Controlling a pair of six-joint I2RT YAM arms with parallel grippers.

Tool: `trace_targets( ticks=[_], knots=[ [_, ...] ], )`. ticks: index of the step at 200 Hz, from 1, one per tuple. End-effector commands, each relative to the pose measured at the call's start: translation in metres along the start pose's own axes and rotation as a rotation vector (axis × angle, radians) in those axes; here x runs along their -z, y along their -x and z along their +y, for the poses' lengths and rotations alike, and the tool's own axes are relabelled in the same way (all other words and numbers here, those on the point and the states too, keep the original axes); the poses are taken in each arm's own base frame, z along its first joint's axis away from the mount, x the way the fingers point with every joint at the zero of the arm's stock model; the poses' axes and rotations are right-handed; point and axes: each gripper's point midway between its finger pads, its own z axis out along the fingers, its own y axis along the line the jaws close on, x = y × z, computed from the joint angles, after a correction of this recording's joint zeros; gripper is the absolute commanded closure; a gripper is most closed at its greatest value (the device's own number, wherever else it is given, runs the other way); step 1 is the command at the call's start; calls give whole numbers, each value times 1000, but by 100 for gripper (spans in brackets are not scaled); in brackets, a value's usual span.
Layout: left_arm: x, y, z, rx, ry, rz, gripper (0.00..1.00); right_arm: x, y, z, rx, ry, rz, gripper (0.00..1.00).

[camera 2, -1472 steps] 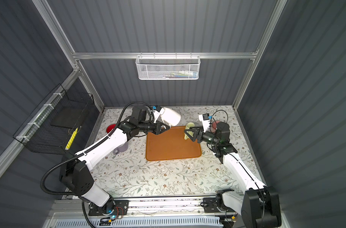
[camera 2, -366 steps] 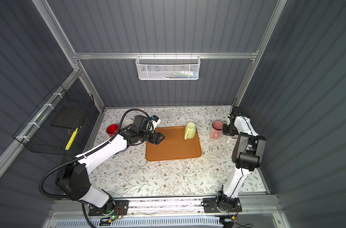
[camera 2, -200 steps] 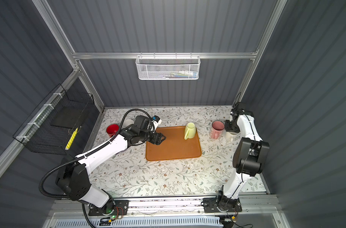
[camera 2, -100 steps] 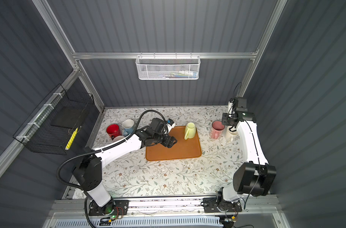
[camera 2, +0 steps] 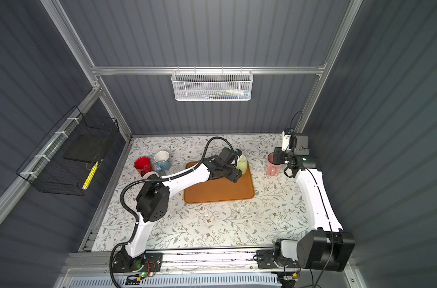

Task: Turn the mug right side up
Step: Pick up the mug from the tray.

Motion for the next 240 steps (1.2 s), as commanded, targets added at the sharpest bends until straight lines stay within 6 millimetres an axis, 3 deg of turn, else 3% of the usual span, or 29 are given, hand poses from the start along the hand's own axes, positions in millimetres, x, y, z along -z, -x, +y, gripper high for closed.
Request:
trace_targets(
  ticks=[1,101,182,240],
  knots=[
    [-8,-15,16,-5,114,77,26,8,11,11,-17,54,-67,56],
    [-39,-15,0,4,17,-4,42,9,12,18,-18,94,-88,55],
    [-51,-26,4,-21,40,24,53,10,13,21,-24,107,-95,55],
    [-51,-23,7,-24,54,17,65,11,12,22,-23,111,-97,55]
  ],
)
